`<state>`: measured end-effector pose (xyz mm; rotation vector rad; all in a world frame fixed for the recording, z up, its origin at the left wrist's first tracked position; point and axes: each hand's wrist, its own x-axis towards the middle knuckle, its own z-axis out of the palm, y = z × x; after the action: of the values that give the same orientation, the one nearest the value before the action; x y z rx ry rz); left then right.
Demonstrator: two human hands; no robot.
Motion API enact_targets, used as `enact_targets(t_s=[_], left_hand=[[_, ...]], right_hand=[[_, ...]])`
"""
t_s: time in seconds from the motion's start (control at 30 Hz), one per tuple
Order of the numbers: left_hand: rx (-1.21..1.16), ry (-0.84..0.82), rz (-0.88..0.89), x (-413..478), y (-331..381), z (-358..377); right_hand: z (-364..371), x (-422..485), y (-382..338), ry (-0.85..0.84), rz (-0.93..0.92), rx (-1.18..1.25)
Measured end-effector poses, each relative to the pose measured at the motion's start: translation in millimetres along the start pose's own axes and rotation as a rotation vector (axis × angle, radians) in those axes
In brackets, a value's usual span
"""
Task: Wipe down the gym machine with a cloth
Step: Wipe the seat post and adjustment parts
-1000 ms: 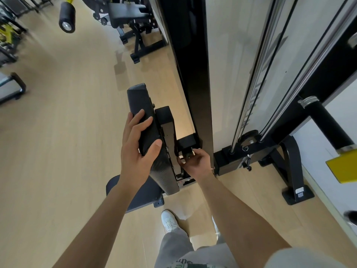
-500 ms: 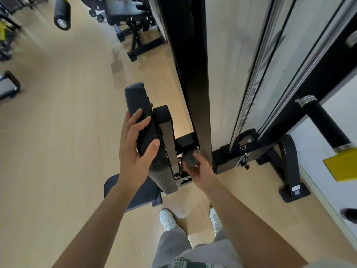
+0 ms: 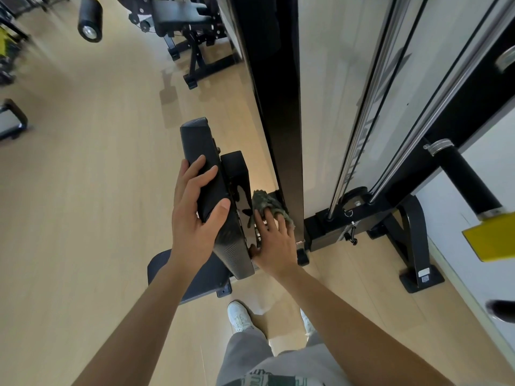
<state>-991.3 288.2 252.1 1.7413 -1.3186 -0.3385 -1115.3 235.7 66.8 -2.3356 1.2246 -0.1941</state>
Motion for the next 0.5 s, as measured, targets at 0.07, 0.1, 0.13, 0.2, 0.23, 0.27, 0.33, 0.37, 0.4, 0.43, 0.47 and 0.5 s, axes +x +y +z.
enact_targets(t_s=[0.07,0.1,0.13,0.2,0.23,0.27,0.33,0.37,0.4,0.43,0.47,0.5], left_hand=[[0.001,-0.002,0.000,0.2,0.1,0.3],[0.002,-0.001,-0.001,0.1,0.2,0.5],[0.001,0.000,-0.002,-0.1,0.0,0.5],[0.001,0.002,-0.003,-0.5,-0.6,0.1],[0.003,0.002,-0.004,-0.5,-0.7,-0.3],[0.003,0.001,-0.004,-0.7,-0.8,-0.5],[0.002,-0.001,-0.007,-1.2,-0.3,-0.7],[0.002,-0.002,-0.008,-1.2,-0.3,-0.8],[0.002,-0.002,-0.008,-1.5,-0.3,-0.6],[0.002,0.000,-0.008,-1.7,-0.5,-0.5],[0.000,0.004,-0.008,-1.9,-1.0,-0.2],[-0.002,0.005,-0.008,-1.9,-1.1,0.1]], right_hand=[[-2.7,6.5,-2.2,-0.039,0.017,-0.041],[-4.5,9.4,-3.4,-0.034,0.020,-0.054],[-6.0,12.7,-4.2,-0.028,0.022,-0.064],[-8.2,20.2,-4.5,-0.025,0.028,-0.069],[-10.0,24.9,-4.8,-0.025,0.029,-0.069],[-12.8,29.5,-5.6,-0.033,0.034,-0.072],[-16.8,35.8,-6.2,-0.053,0.034,-0.085],[-18.2,36.0,-5.6,-0.047,0.025,-0.088],[-18.5,34.1,-3.8,-0.027,0.010,-0.090],[-17.9,31.2,-0.6,0.000,-0.014,-0.089],[-15.9,28.2,3.8,0.028,-0.042,-0.082],[-13.3,25.3,9.1,0.053,-0.072,-0.069]])
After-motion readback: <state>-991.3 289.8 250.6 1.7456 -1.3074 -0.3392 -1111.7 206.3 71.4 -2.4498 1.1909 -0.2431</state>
